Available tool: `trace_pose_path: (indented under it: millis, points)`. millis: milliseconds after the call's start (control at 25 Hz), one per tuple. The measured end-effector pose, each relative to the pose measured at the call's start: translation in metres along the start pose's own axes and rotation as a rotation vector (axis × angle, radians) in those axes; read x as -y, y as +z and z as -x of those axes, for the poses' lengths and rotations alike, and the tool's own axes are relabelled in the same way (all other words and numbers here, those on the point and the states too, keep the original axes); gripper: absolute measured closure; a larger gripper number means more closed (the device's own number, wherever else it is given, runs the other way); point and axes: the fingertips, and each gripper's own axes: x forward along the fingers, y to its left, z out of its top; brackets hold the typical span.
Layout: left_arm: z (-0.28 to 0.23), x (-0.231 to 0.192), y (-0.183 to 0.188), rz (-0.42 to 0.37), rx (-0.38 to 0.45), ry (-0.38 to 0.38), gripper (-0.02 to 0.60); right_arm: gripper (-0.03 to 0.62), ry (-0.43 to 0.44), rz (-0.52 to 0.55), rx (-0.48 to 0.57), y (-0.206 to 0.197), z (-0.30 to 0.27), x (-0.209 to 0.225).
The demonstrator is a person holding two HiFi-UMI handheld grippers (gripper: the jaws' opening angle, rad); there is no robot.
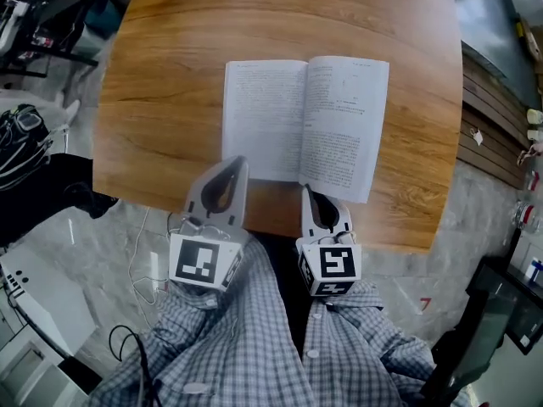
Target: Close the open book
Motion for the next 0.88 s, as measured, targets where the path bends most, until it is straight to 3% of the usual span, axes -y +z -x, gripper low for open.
trace_pose_path:
  millis: [240, 440, 760, 880]
  points:
    - [0.012, -0.019, 0.001, 0.016, 0.012, 0.060, 0.572, 0.563, 0.069, 0.108, -0.057, -0.005, -0.014, -0.024]
    - [0.025, -0.036, 0.000, 0.027, 0.012, 0.103, 0.572, 0.565, 0.107, 0.124, -0.108, -0.011, -0.031, -0.039]
    - [0.048, -0.059, -0.005, 0.047, 0.019, 0.186, 0.572, 0.559, 0.151, 0.359, -0.274, -0.033, -0.057, -0.056]
    - [0.051, -0.061, -0.007, 0.055, 0.022, 0.192, 0.572, 0.559, 0.188, 0.376, -0.297, -0.036, -0.053, -0.056]
